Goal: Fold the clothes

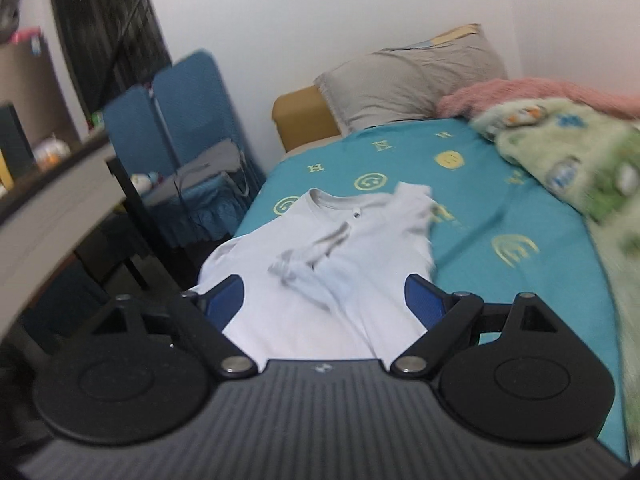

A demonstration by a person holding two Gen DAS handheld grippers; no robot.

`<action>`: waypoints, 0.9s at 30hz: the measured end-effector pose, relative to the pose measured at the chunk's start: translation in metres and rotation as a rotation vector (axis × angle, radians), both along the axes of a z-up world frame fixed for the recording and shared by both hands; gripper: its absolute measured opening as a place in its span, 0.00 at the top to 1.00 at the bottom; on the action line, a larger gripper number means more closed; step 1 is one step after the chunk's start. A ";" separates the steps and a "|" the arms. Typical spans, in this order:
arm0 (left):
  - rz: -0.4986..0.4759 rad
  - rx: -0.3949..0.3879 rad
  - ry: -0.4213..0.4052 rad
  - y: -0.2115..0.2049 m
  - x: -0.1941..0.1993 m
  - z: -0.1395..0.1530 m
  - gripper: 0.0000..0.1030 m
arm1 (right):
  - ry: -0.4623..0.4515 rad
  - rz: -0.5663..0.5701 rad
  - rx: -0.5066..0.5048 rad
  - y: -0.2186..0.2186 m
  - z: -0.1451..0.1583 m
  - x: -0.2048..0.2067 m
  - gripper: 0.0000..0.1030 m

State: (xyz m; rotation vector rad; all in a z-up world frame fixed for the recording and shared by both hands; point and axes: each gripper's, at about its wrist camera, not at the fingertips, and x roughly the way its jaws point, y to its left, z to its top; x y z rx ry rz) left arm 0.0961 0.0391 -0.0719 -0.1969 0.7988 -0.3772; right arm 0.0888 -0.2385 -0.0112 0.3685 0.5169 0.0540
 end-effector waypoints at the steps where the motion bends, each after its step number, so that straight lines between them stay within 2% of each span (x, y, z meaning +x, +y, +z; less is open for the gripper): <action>1: -0.051 -0.002 0.022 -0.013 -0.007 -0.004 0.07 | -0.004 -0.015 0.023 -0.008 -0.001 -0.021 0.14; 5: -0.254 -0.032 0.131 -0.063 -0.031 -0.023 0.14 | -0.002 -0.081 0.117 -0.036 -0.009 -0.071 0.14; 7: -0.322 -0.069 0.194 -0.080 -0.042 -0.038 0.17 | -0.020 -0.093 0.153 -0.048 -0.012 -0.087 0.14; 10: -0.374 -0.104 0.284 -0.100 -0.049 -0.060 0.24 | -0.040 -0.112 0.171 -0.062 -0.015 -0.094 0.14; 12: -0.386 -0.107 0.312 -0.107 -0.048 -0.071 0.29 | -0.042 -0.106 0.177 -0.070 -0.017 -0.090 0.14; 15: -0.394 -0.102 0.327 -0.114 -0.044 -0.082 0.48 | -0.026 -0.102 0.183 -0.079 -0.024 -0.082 0.14; 17: -0.387 -0.127 0.333 -0.110 -0.045 -0.081 0.85 | 0.000 -0.106 0.179 -0.082 -0.030 -0.076 0.14; 18: -0.373 -0.145 0.348 -0.107 -0.045 -0.077 0.91 | 0.012 -0.108 0.178 -0.084 -0.033 -0.074 0.14; 20: -0.344 -0.179 0.375 -0.100 -0.046 -0.069 0.94 | 0.038 -0.105 0.195 -0.087 -0.039 -0.071 0.14; 27: -0.254 -0.271 0.401 -0.059 -0.057 -0.024 0.95 | 0.076 -0.127 0.249 -0.088 -0.049 -0.064 0.14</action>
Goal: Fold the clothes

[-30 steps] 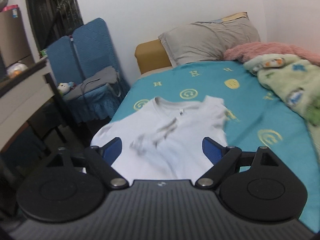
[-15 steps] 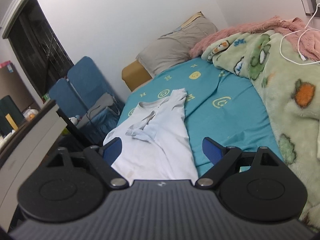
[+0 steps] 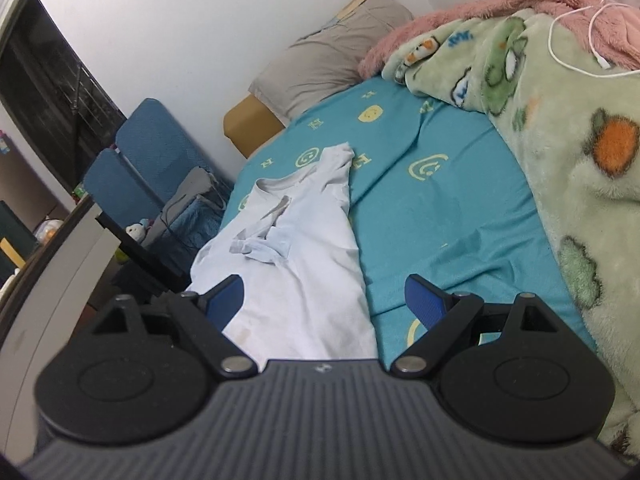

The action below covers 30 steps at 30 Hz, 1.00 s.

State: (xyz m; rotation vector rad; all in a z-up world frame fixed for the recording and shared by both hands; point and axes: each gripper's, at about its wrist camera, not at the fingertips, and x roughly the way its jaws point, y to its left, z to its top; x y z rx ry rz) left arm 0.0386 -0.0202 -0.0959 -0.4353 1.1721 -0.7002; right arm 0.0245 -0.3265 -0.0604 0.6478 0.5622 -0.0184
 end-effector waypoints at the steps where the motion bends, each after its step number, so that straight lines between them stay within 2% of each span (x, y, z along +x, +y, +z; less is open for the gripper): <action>1: 0.013 0.015 0.007 0.005 -0.001 0.003 0.95 | 0.005 -0.002 0.005 -0.001 -0.001 0.001 0.14; 4: 0.051 0.078 0.040 0.021 -0.004 0.005 0.95 | 0.017 -0.013 0.018 -0.003 -0.003 0.004 0.14; 6: 0.066 0.161 0.045 0.028 -0.004 -0.001 0.95 | 0.024 -0.015 0.016 -0.002 -0.004 0.005 0.14; 10: 0.055 0.337 0.056 0.027 -0.001 -0.023 0.94 | 0.029 -0.021 -0.005 0.001 -0.003 0.003 0.14; 12: 0.027 0.365 0.072 0.024 0.003 -0.029 0.91 | 0.028 -0.019 -0.021 0.004 -0.002 -0.001 0.14; 13: 0.021 0.361 0.072 0.025 0.005 -0.028 0.82 | 0.028 -0.017 -0.030 0.005 -0.001 -0.003 0.14; 14: 0.014 0.357 0.073 0.025 0.008 -0.026 0.66 | 0.028 -0.016 -0.039 0.007 0.000 -0.004 0.14; 17: 0.050 0.330 0.042 0.031 0.024 -0.014 0.40 | 0.023 -0.012 -0.069 0.012 0.002 -0.006 0.14; 20: 0.135 0.303 0.015 0.038 0.061 -0.001 0.29 | 0.017 -0.013 -0.097 0.016 0.002 0.001 0.14; 22: 0.212 0.252 0.006 0.041 0.099 0.003 0.25 | 0.024 -0.013 -0.109 0.019 -0.001 0.008 0.14; 25: 0.344 0.221 -0.026 0.038 0.160 0.001 0.24 | 0.044 -0.008 -0.106 0.021 -0.009 0.022 0.14; 27: 0.400 0.271 -0.079 0.032 0.203 -0.003 0.25 | 0.058 -0.008 -0.113 0.022 -0.015 0.031 0.14; 30: 0.401 0.405 -0.241 0.010 0.263 -0.004 0.25 | 0.073 -0.010 -0.131 0.024 -0.024 0.045 0.14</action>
